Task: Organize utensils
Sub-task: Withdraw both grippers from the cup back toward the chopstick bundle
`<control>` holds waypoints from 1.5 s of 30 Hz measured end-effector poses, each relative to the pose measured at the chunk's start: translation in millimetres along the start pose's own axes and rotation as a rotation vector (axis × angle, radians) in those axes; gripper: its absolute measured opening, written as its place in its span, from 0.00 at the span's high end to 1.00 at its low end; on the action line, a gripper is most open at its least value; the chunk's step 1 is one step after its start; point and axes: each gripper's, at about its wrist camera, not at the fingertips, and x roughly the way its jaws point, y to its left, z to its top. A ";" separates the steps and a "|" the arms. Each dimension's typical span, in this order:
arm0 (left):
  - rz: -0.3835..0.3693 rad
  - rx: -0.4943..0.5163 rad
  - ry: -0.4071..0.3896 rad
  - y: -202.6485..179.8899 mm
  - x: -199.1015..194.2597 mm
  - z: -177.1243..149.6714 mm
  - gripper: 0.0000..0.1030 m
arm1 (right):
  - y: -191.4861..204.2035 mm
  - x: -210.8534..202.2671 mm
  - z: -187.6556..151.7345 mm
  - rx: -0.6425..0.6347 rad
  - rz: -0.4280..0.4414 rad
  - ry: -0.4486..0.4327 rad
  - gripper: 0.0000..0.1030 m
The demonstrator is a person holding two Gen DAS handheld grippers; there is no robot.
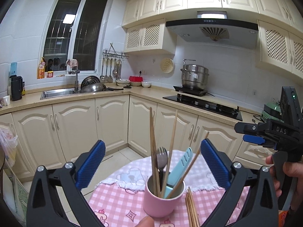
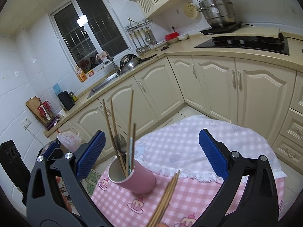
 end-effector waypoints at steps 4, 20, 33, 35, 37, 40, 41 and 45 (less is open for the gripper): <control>-0.011 0.003 0.024 -5.8 -0.6 -6.0 0.04 | -9.4 -3.0 -8.0 0.012 -0.020 0.026 0.06; -0.024 0.032 0.165 -21.0 9.6 -45.8 0.04 | -30.1 -2.5 -40.3 0.044 -0.064 0.122 0.06; -0.048 0.053 0.335 -30.6 33.5 -93.7 0.04 | -52.7 9.0 -78.7 0.071 -0.123 0.244 0.06; -0.050 0.059 0.364 -32.2 37.6 -102.8 0.04 | -55.6 10.0 -84.1 0.078 -0.128 0.258 0.06; -0.054 0.068 0.385 -34.4 40.6 -109.7 0.04 | -57.1 10.9 -88.1 0.079 -0.131 0.272 0.06; -0.054 0.091 0.430 -38.0 48.5 -122.6 0.04 | -59.3 13.1 -94.0 0.080 -0.135 0.291 0.06; -0.051 0.099 0.443 -39.7 50.7 -126.0 0.04 | -60.7 13.9 -96.7 0.084 -0.137 0.297 0.06; -0.041 0.136 0.502 -45.1 62.4 -142.1 0.04 | -64.0 18.1 -104.4 0.100 -0.147 0.318 0.06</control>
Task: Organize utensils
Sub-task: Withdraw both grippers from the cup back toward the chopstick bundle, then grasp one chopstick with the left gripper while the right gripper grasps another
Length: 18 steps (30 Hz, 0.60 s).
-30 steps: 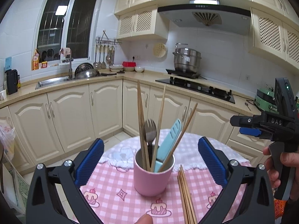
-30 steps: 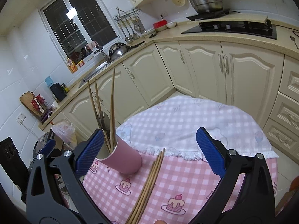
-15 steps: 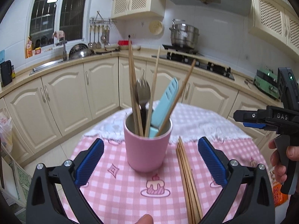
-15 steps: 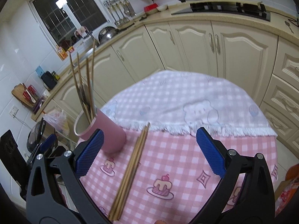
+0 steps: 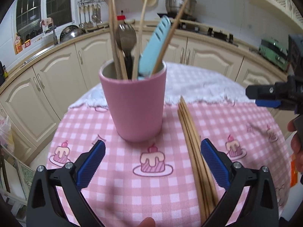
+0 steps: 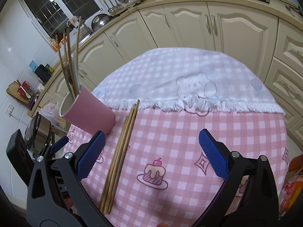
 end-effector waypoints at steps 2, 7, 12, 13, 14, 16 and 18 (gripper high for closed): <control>-0.004 0.006 0.020 -2.3 5.4 -1.7 0.04 | -1.5 2.8 -2.1 0.005 -0.002 0.008 0.06; -0.004 0.021 0.059 -5.5 16.9 -6.7 0.04 | -3.2 7.9 -5.5 0.004 -0.013 0.028 0.06; -0.003 0.033 0.103 -9.0 25.8 -8.2 0.04 | -3.8 13.2 -7.7 -0.007 -0.027 0.051 0.06; -0.001 0.039 0.112 -10.0 27.7 -8.6 0.04 | -4.6 14.7 -8.3 -0.008 -0.030 0.056 0.06; 0.000 0.046 0.121 -11.0 30.0 -9.3 0.04 | -5.0 15.7 -9.2 -0.009 -0.032 0.061 0.06; 0.003 0.059 0.138 -13.4 34.1 -10.3 0.04 | -5.0 17.7 -10.6 -0.014 -0.040 0.070 0.06; 0.004 0.069 0.154 -15.7 37.6 -11.4 0.04 | -5.0 19.7 -12.5 -0.024 -0.053 0.084 0.06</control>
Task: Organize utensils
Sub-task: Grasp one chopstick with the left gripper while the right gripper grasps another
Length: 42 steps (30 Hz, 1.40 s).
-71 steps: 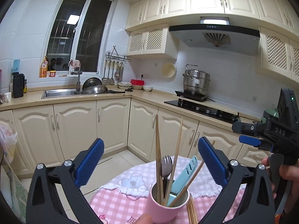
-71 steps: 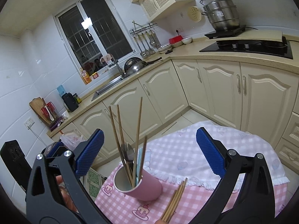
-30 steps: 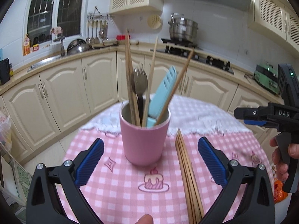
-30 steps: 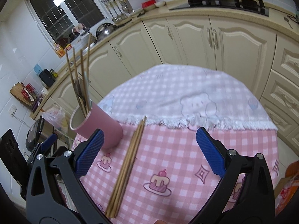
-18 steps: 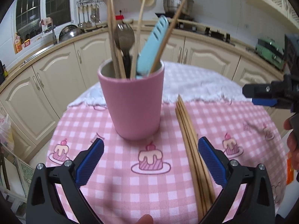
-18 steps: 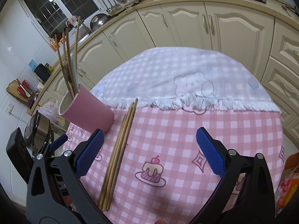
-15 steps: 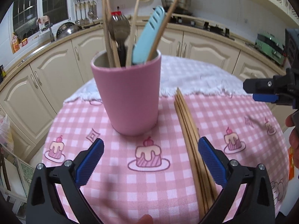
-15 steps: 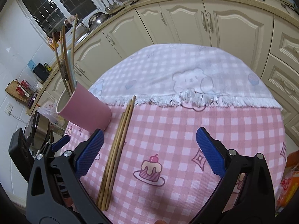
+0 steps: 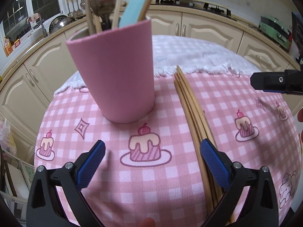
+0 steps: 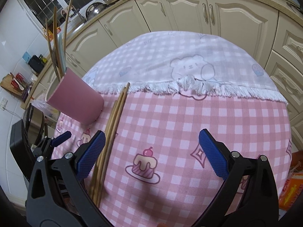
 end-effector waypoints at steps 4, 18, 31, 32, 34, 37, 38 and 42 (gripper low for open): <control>-0.014 -0.011 0.011 0.1 4.5 0.7 0.04 | 4.3 8.1 -4.5 -0.037 -0.029 0.036 0.06; 0.017 -0.012 0.001 19.6 6.6 -8.5 0.04 | 50.5 48.1 -18.8 -0.253 -0.147 0.146 0.06; -0.014 -0.035 0.002 31.0 6.4 -12.4 0.04 | 71.2 63.4 -16.7 -0.297 -0.210 0.200 0.06; -0.013 -0.035 0.002 31.1 6.4 -12.4 0.04 | 72.4 64.4 -16.2 -0.301 -0.214 0.205 0.06; -0.015 -0.035 0.002 31.2 6.6 -12.2 0.04 | 75.7 67.4 -14.9 -0.318 -0.227 0.213 0.06; -0.011 -0.020 0.002 28.9 6.3 -12.1 0.04 | 75.7 69.3 -20.2 -0.337 -0.257 0.228 0.06; -0.012 -0.022 0.003 29.1 6.3 -12.2 0.04 | 74.4 68.5 -20.3 -0.335 -0.259 0.227 0.06; -0.012 -0.025 0.010 28.4 8.2 -9.2 0.04 | 75.9 70.2 -18.7 -0.325 -0.269 0.225 0.06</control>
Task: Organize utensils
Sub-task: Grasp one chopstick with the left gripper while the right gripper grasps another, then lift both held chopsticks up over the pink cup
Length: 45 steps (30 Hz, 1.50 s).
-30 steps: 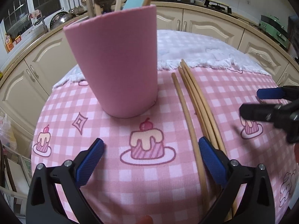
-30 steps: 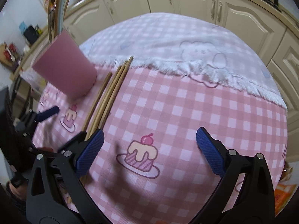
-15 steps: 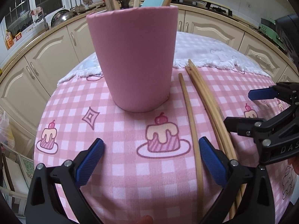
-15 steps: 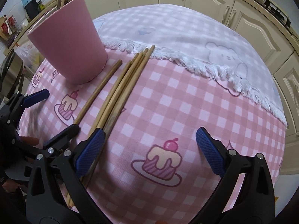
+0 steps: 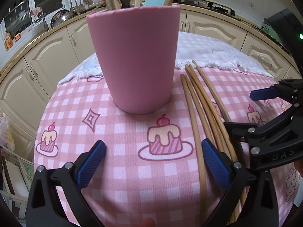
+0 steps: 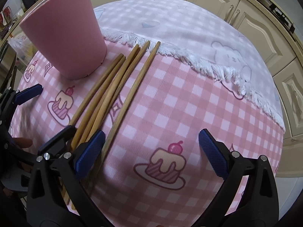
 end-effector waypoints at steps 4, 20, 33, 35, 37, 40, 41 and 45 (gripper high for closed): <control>0.009 0.020 0.023 -1.5 3.9 9.9 0.04 | -7.0 -2.0 3.6 0.037 0.009 -0.011 0.17; -0.089 0.083 0.099 -36.4 9.1 37.0 0.95 | -12.0 -3.1 26.4 0.028 0.074 -0.092 0.91; -0.157 0.005 -0.067 -29.4 -42.7 16.7 0.96 | -51.8 -54.4 -21.8 0.153 0.320 -0.266 0.94; -0.157 0.000 -0.131 -29.3 -57.5 17.6 0.96 | -55.8 -64.9 -23.8 0.154 0.342 -0.308 0.94; -0.160 0.000 -0.190 -28.6 -70.5 18.2 0.96 | -55.9 -75.0 -26.5 0.152 0.356 -0.347 0.95; -0.168 0.008 -0.281 -28.6 -89.2 19.3 0.96 | -58.2 -90.2 -30.1 0.155 0.369 -0.411 0.95; -0.167 0.009 -0.299 -29.1 -93.1 20.2 0.96 | -59.2 -93.3 -31.1 0.158 0.373 -0.424 0.95; -0.174 -0.004 -0.373 -28.0 -108.6 21.9 0.96 | -61.9 -105.3 -32.5 0.176 0.379 -0.479 0.95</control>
